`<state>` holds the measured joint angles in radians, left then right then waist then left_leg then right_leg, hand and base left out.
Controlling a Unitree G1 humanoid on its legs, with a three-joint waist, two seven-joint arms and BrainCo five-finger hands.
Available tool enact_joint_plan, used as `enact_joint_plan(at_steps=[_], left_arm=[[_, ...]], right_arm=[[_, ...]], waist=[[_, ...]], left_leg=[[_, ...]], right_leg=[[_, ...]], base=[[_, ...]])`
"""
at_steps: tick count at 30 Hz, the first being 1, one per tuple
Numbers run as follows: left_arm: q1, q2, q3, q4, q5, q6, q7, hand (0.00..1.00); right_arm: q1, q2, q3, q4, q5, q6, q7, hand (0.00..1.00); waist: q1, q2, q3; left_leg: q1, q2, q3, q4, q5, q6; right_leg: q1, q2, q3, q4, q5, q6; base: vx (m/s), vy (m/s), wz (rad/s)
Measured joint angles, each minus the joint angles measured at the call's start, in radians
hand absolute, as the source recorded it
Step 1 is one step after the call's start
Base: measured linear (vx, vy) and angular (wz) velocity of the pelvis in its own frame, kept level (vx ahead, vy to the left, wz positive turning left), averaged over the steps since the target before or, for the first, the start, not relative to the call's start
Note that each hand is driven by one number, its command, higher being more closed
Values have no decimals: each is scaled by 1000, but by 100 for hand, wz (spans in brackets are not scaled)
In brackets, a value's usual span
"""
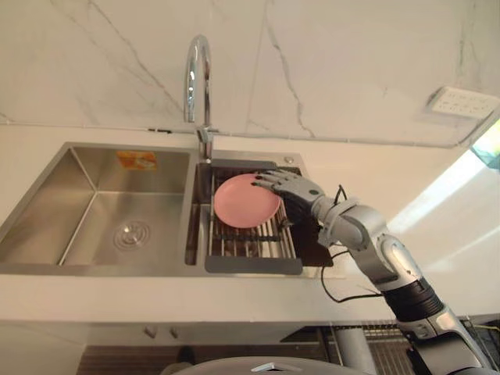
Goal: Walk over to the sink, pick up the cup, carry it to the dishwasher, place the cup inside the dishwasher, then close the dishwasher door
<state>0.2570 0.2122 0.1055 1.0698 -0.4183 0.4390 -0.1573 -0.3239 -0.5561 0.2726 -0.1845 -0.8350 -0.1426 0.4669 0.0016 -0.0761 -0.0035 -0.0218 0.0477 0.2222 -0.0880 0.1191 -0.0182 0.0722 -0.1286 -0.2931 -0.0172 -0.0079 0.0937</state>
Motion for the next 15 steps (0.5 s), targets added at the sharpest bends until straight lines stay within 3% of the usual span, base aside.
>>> enact_joint_plan(at_steps=[7, 15], left_arm=[[-11, -8, 0, -2, 0, -3, 6, 0], [-21, -17, 0, -23, 0, -4, 1, 0]], right_arm=[[4, 43, 45, 118, -113, 18, -77, 0], [5, 80, 83, 222, -152, 29, -103, 0]], waist=[[6, 15, 10], [16, 30, 23]], left_leg=[[1, -7, -5, 0, -4, 4], [4, -12, -28, 0, -7, 2]], right_leg=[[13, -6, -24, -7, -8, 12], [34, -8, -52, -3, -9, 23]], base=[[15, 9, 5], [60, -12, 9]])
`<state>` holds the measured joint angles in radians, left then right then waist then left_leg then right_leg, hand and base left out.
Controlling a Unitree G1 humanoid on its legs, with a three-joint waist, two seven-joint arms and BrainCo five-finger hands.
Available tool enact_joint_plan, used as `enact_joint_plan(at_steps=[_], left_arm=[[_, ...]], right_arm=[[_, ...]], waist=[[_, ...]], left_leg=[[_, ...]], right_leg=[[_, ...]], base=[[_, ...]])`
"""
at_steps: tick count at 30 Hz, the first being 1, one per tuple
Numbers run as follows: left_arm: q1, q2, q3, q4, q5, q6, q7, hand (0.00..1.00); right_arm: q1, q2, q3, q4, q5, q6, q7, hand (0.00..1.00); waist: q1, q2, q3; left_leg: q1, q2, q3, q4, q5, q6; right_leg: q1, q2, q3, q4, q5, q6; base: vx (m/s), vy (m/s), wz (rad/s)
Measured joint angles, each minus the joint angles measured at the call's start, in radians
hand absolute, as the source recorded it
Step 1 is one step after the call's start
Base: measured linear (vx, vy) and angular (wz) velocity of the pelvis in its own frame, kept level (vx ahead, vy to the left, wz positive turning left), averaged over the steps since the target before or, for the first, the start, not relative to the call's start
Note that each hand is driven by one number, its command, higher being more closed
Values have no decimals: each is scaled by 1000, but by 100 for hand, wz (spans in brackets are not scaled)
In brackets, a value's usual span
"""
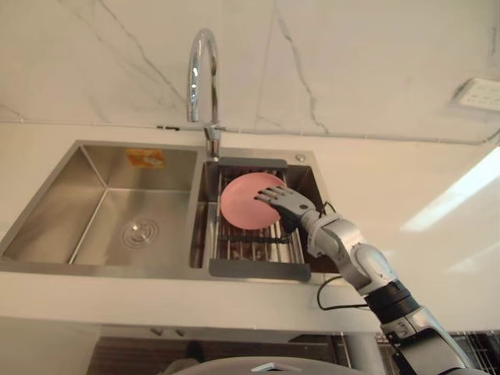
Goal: Walk over to the sink, pick up the cup, carry it to the dishwasher, place the cup inside the dishwasher, then close the dishwasher door
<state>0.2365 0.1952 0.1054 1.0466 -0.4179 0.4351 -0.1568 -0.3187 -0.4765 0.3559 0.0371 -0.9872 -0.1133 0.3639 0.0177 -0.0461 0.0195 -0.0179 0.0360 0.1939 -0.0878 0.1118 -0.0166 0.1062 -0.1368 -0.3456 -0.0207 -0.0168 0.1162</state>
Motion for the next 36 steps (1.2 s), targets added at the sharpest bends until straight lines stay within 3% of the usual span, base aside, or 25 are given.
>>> enact_joint_plan(at_steps=[3, 12, 18, 27, 28, 36], left_arm=[[-1, -3, 0, -14, 0, -1, 0, 0], [-2, -10, 1, -15, 0, -5, -1, 0], [-7, -12, 1, -15, -3, -7, 0, 0], [-8, -12, 1, -17, -3, -10, 1, 0], [-8, -12, 1, -17, -3, -10, 1, 0], [-10, -9, -2, -17, -8, -16, 2, 0]], right_arm=[[-5, 0, 23, 35, 0, 12, -5, 0], [-8, 37, 58, 103, -6, 13, -8, 0], [-12, 42, 75, 143, -45, 13, -50, 0], [-49, 70, 91, 217, -221, 25, -134, 0], [-51, 71, 99, 217, -236, 26, -135, 100], [-56, 81, 143, 266, -349, 29, -247, 100]], waist=[[12, 3, 2], [10, 14, 18], [15, 18, 30], [16, 17, 37], [16, 17, 37], [13, 15, 43]], left_leg=[[1, -2, -1, 0, -1, -1], [5, -10, -10, 0, -7, -9], [4, -13, -12, 0, -10, -6], [3, -18, -20, 0, -7, 0], [4, -19, -22, 0, -7, 0], [21, -17, -26, -1, -16, -6]], right_leg=[[2, -1, -1, 0, -4, 2], [14, -9, -18, 0, -9, 7], [15, -13, -22, 0, -11, 8], [19, -16, -30, 1, -14, 13], [21, -16, -32, 1, -15, 14], [32, -17, -45, 7, -36, 9]], base=[[41, -10, 1], [-4, 7, 4], [-5, 3, 0], [21, 1, 2], [7, -4, 7], [-31, 3, 1]])
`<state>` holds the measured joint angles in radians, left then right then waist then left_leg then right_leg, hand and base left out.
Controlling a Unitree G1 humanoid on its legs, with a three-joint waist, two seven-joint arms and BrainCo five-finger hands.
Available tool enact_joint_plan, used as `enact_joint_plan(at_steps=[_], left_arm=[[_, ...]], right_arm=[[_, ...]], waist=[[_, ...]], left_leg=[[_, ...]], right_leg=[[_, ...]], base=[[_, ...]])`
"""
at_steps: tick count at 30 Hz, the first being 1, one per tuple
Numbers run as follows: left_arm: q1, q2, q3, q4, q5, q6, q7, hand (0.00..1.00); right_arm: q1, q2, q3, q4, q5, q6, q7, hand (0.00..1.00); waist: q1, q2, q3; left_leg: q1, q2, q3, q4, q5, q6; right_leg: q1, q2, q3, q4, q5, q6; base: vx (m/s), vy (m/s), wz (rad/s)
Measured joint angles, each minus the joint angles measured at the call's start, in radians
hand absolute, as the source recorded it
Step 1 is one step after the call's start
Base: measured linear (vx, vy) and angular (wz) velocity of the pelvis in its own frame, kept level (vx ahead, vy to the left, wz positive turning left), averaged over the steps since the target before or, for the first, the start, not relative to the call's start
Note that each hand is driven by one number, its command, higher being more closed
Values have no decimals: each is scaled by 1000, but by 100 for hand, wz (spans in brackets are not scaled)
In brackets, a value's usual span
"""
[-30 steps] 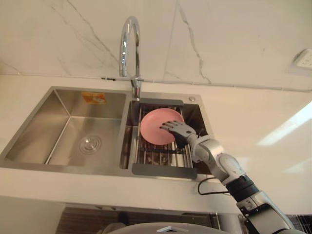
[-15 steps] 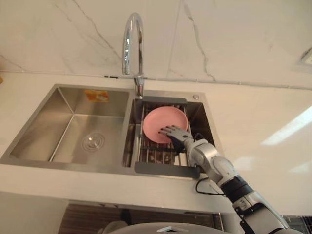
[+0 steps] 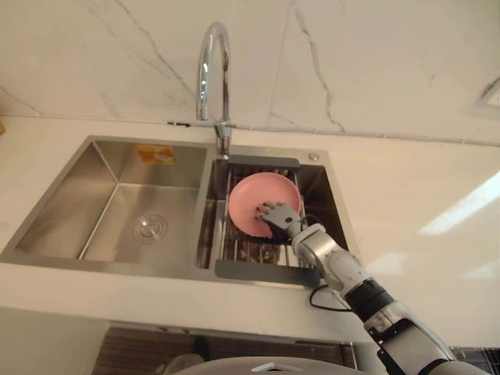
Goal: Walk over to the sink, pick up the cup, carry it to the dishwasher, place the cup inside the dishwasher, then close the dishwasher door
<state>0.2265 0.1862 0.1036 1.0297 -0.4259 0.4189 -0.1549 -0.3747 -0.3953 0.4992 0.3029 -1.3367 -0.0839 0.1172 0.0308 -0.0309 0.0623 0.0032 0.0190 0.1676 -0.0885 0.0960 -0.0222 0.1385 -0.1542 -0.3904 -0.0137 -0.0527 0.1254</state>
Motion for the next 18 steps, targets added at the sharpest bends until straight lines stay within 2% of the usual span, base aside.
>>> enact_joint_plan(at_steps=[2, 3, 4, 6, 9, 10, 13, 18], left_arm=[[-1, 1, -8, 0, -5, -3, 0, 0], [-3, 1, -9, 0, -5, -4, 0, 0], [-9, 1, -9, 0, -5, -7, 0, 0], [-7, 2, -8, -5, -5, -10, 0, 0], [-3, 10, -8, -8, -5, -11, 0, 0], [-6, 11, -8, -10, -5, -16, 0, 0], [-6, 9, -8, -19, -5, -28, 2, 0], [-6, -2, -2, -19, -5, -36, 19, 0]], right_arm=[[-12, 1, 2, 28, -40, 5, -37, 100], [-21, 1, 8, 42, -47, 15, -48, 100], [-27, 2, 9, 71, -56, 39, -91, 100], [-27, 2, 10, 75, -67, 50, -117, 100], [-26, 2, 36, 60, -65, 48, -151, 100], [-26, 0, 37, 58, -65, 48, -183, 100], [-25, -21, 29, 45, -60, 35, -229, 100], [-16, -74, 26, -42, 14, -5, -232, 100]], waist=[[4, -1, 1], [7, -1, 2], [19, -3, 5], [24, -6, 7], [12, -15, 8], [8, -17, 8], [7, -14, 9], [-1, 1, 19]], left_leg=[[-3, 0, 1, 0, -4, 6], [-3, 0, 2, 0, -4, 7], [-5, -2, 3, 0, -5, 7], [-6, -4, 2, 0, -6, 10], [-5, -7, 1, 0, -4, 7], [-5, -8, 1, 0, -4, 7], [-5, -10, 1, 0, -4, 7], [-4, -9, 1, 0, -4, 7]], right_leg=[[0, -1, -5, 0, -1, 1], [0, -2, -6, 0, -2, 1], [0, -4, -8, 0, -2, 1], [0, -6, -9, 0, -3, 3], [2, -9, -7, 7, 3, 4], [2, -10, -8, 8, 5, 6], [2, -11, -9, 8, 5, 7], [2, -10, -8, 8, 5, 7]], base=[[-33, 9, 9], [-4, 13, 6], [4, 14, 5], [36, 12, 3], [69, 6, -3], [57, 3, 0], [15, 2, 0], [0, 0, 0]])
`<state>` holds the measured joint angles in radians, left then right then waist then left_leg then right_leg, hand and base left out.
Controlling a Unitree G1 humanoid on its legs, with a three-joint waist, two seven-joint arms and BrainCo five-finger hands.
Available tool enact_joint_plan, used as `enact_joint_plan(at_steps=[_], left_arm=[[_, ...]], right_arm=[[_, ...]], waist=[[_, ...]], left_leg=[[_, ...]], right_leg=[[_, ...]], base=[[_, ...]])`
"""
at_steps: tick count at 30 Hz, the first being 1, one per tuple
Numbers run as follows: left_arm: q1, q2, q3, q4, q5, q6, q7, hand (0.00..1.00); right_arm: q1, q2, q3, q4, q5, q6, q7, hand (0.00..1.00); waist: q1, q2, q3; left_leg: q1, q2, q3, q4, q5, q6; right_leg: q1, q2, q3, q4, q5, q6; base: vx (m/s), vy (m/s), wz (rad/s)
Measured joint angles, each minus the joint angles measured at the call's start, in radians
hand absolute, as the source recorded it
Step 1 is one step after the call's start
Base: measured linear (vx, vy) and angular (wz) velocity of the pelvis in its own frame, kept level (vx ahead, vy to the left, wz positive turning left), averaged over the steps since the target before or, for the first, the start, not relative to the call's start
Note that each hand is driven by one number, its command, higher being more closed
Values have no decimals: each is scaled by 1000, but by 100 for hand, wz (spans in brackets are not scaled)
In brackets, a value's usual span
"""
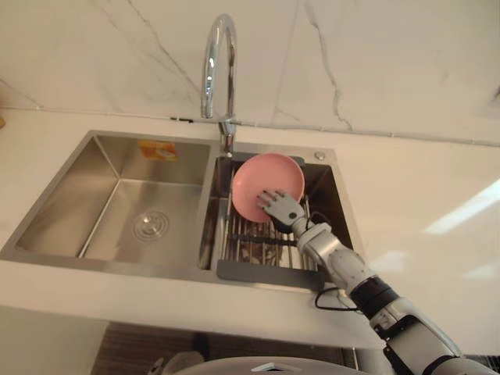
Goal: Walk over to the sink, pick up the cup, carry it to the dishwasher, place the cup inside the dishwasher, then close the dishwasher door
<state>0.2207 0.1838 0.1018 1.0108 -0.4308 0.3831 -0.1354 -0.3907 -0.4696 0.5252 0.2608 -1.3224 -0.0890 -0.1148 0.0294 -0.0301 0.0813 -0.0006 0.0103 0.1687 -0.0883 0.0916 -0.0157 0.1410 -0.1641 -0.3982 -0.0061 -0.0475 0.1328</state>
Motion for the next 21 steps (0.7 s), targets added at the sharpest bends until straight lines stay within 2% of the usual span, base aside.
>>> enact_joint_plan(at_steps=[3, 8, 13, 21], left_arm=[[1, -9, 4, 0, 0, -14, 1, 0], [2, -9, 4, 0, -1, -16, 1, 0], [3, -10, 4, 0, 0, -31, 1, 0], [10, -12, 4, 3, 0, -43, 1, 0]], right_arm=[[20, -13, -53, -54, 42, -22, 2, 100], [26, -14, -143, -108, 123, -30, 0, 100], [26, -14, -147, -130, 156, -63, -3, 100], [26, -14, -148, -147, 198, -66, -9, 100]], waist=[[0, 10, 7], [1, 10, 8], [0, 9, 8], [-6, 10, 8]], left_leg=[[-1, 0, 0, 0, 0, 0], [0, 0, 2, 0, 1, 2], [3, -1, 7, 0, 2, 3], [9, 0, 10, 0, 2, 3]], right_leg=[[0, 0, 0, -1, 0, 0], [1, 0, 0, -1, 1, 1], [4, 0, 1, -4, 1, 2], [6, -2, 4, 0, 1, 2]], base=[[0, 0, 0], [0, 0, 0], [0, 0, 0], [0, 0, 0]])
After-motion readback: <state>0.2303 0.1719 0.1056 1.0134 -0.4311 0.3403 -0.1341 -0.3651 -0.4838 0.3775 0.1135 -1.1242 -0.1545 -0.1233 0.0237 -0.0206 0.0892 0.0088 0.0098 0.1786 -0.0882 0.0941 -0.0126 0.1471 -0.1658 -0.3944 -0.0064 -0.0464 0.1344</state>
